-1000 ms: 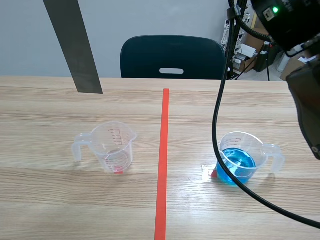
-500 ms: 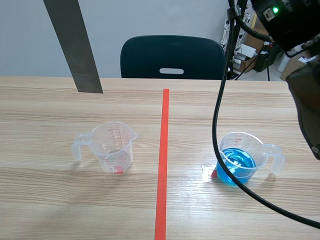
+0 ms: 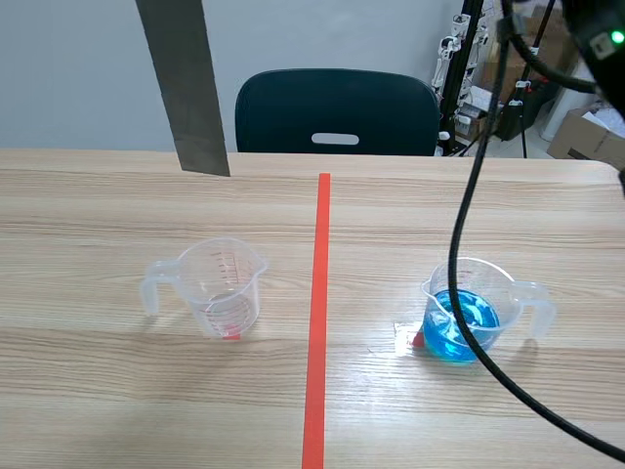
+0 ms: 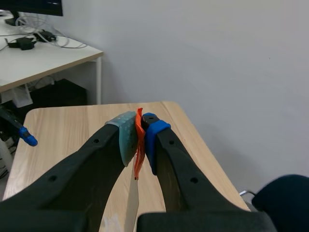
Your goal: Do the redox reaction experiment. move the plate over the blue solution
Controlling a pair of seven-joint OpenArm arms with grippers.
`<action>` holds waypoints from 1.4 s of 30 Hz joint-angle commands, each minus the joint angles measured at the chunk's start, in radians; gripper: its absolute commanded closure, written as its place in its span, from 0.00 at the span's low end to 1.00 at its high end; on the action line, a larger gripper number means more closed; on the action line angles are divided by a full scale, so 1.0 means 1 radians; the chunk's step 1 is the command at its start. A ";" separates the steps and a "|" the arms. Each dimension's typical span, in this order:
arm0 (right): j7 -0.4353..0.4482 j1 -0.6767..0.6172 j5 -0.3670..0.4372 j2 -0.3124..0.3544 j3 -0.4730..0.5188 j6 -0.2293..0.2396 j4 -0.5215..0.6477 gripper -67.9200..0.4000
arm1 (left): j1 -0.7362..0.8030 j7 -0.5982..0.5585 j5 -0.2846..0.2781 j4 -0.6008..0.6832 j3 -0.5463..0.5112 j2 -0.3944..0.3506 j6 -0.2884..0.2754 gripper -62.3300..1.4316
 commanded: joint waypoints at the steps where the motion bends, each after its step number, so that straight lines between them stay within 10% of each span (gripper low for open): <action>1: 0.016 -0.013 0.010 0.027 0.018 0.004 0.043 0.99 | -0.018 -0.004 -0.012 0.013 0.025 -0.013 -0.005 0.18; 9: 0.028 -0.148 0.012 0.131 0.113 0.034 0.152 0.99 | -0.177 0.107 -0.012 0.013 0.183 -0.029 -0.021 0.19; 17: 0.088 -0.300 0.014 0.238 0.276 0.104 0.245 0.99 | -0.346 0.222 -0.012 0.013 0.354 -0.029 -0.021 0.44; 28: 0.425 -0.403 0.032 0.590 0.293 0.104 0.251 0.99 | -0.586 0.395 -0.012 0.013 0.539 -0.022 -0.022 0.88; 42: 0.704 -0.535 0.113 0.958 0.343 0.105 0.248 0.99 | -0.727 0.462 -0.012 0.012 0.621 0.015 -0.058 0.91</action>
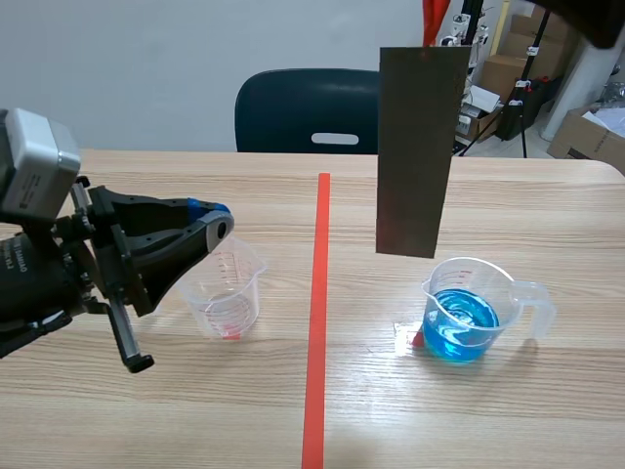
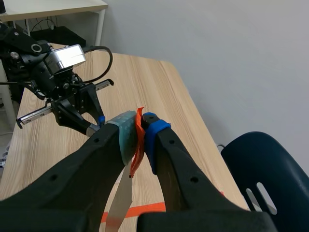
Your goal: Do the redox reaction experiment. move the plate over the blue solution
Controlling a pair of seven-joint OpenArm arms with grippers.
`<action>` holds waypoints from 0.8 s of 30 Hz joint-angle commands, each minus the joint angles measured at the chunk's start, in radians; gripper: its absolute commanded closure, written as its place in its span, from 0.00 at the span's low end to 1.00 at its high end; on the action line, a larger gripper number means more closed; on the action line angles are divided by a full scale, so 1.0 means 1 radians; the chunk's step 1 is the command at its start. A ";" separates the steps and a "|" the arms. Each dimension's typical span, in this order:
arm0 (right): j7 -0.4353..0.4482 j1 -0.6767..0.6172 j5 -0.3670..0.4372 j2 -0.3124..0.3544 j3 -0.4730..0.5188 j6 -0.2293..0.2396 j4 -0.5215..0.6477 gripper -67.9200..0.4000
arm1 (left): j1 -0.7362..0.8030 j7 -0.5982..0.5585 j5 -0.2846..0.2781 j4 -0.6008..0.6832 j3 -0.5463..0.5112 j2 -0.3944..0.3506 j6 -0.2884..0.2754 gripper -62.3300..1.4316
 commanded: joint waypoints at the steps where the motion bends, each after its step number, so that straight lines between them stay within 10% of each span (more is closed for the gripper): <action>1: 0.040 -0.011 0.021 0.015 0.034 -0.003 -0.007 0.99 | -0.011 -0.016 -0.010 0.012 0.003 0.017 -0.005 0.91; 15: 0.144 -0.187 0.039 0.032 0.257 0.120 -0.169 0.99 | -0.116 0.053 0.042 0.012 0.069 0.135 -0.051 0.91; 24: 0.164 -0.309 0.038 0.032 0.406 0.120 -0.219 0.99 | -0.171 0.116 0.092 0.012 0.085 0.204 -0.053 0.91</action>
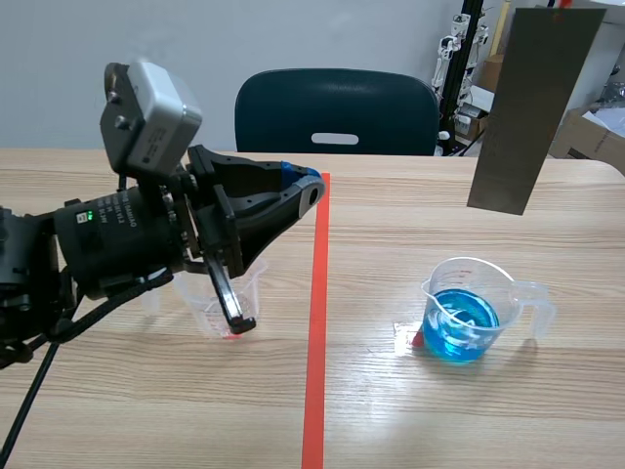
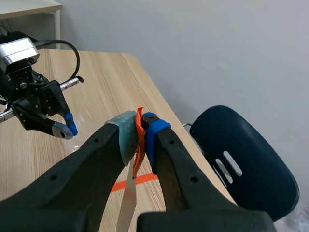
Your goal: Do the redox reaction experiment. move the plate over the blue solution
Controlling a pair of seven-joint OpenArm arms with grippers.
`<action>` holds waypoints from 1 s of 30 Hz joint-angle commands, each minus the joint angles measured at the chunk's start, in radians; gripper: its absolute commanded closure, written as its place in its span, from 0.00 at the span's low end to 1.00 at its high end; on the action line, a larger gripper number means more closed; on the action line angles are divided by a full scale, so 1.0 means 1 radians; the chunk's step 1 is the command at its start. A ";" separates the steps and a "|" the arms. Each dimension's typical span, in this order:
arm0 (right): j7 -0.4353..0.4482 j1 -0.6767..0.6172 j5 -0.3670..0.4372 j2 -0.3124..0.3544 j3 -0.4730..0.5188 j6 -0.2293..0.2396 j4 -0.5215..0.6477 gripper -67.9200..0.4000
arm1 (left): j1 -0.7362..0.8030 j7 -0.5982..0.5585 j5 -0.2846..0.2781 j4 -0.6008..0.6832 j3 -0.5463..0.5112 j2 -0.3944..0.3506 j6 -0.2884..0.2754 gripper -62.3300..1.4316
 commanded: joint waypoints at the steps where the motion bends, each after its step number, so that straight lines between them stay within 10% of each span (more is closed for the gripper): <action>1: 0.027 -0.007 0.018 0.005 0.035 0.006 -0.004 0.99 | -0.018 -0.001 -0.005 0.012 0.010 0.011 0.002 0.91; 30: 0.071 -0.194 -0.008 -0.018 0.203 0.006 0.002 0.99 | -0.151 0.020 0.075 -0.065 0.068 0.145 -0.025 0.91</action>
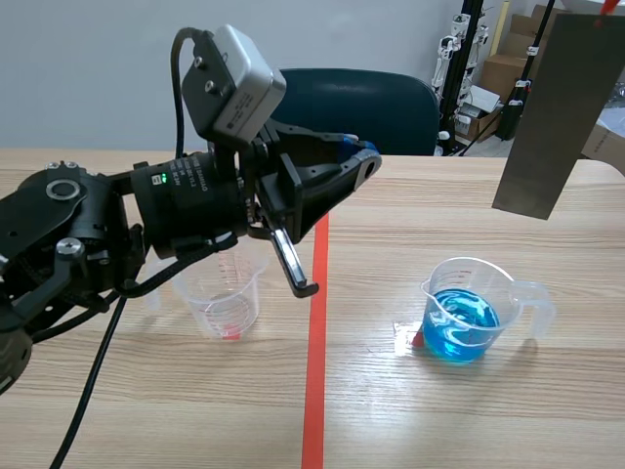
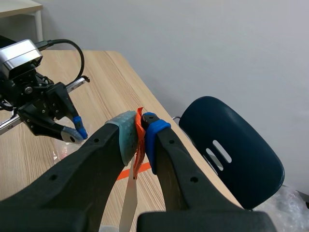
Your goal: Do the redox reaction experiment. move the plate over the blue solution
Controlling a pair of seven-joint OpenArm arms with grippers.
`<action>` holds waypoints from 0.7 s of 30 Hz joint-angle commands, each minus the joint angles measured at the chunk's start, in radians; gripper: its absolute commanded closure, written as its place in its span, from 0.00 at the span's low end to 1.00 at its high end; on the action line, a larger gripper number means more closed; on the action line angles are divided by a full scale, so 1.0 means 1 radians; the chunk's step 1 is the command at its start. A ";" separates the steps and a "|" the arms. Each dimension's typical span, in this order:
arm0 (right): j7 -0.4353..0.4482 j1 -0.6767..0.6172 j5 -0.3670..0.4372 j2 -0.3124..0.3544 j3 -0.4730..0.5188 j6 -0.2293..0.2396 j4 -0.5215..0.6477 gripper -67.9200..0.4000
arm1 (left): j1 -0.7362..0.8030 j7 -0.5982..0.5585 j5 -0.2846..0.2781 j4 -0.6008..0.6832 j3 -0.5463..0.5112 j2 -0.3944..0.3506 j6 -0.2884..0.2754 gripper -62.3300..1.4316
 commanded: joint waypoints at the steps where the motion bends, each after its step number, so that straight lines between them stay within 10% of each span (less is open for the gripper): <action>1: 0.019 0.012 0.012 0.011 0.014 0.006 0.011 0.99 | -0.016 -0.013 -0.013 0.011 0.013 0.013 0.001 0.91; 21: 0.019 0.012 0.012 0.011 0.014 0.006 0.011 0.99 | -0.047 0.002 -0.013 0.011 0.066 0.054 0.001 0.91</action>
